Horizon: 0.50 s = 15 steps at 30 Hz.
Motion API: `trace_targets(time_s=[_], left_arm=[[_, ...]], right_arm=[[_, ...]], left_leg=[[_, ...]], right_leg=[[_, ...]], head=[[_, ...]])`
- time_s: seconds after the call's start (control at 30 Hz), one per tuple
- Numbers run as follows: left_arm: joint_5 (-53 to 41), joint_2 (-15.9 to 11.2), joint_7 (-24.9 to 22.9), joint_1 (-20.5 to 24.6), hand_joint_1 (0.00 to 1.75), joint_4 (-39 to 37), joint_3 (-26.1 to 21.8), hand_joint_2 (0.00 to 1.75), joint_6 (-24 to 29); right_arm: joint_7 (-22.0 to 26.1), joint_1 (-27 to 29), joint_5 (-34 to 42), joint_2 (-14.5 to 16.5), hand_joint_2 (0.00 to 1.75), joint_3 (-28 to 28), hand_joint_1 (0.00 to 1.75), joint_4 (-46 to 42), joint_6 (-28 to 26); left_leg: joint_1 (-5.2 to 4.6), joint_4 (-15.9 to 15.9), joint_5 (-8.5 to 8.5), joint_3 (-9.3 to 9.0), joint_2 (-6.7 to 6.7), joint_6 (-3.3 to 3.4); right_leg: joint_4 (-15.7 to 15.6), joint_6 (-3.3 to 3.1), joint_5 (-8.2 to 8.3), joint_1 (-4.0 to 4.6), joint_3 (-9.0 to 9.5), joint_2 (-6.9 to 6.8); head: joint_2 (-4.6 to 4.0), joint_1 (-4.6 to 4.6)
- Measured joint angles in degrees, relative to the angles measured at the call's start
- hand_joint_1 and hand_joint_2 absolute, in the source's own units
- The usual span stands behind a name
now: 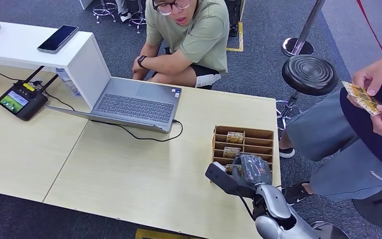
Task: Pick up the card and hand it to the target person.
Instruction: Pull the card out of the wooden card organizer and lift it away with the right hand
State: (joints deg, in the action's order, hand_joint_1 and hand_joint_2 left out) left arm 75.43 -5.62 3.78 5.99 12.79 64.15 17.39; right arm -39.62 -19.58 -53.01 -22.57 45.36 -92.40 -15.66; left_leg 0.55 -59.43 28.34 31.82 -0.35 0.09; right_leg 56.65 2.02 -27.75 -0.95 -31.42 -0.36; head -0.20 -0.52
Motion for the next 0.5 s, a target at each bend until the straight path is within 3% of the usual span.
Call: trace_targets(time_s=[0.5], left_arm=[[0.0, 0.0, 0.0, 0.0, 0.00, 0.0, 0.0, 0.00, 0.0]], right_arm=[[0.0, 0.5, -0.9, -0.6, 1.75, -1.0, 1.61, -1.7, 0.5]], left_leg=[[-0.01, 0.0, 0.00, 0.00, 0.00, 0.00]], right_leg=[[0.0, 0.00, 0.00, -0.01, 0.00, 0.00]], head=[[0.00, 0.01]])
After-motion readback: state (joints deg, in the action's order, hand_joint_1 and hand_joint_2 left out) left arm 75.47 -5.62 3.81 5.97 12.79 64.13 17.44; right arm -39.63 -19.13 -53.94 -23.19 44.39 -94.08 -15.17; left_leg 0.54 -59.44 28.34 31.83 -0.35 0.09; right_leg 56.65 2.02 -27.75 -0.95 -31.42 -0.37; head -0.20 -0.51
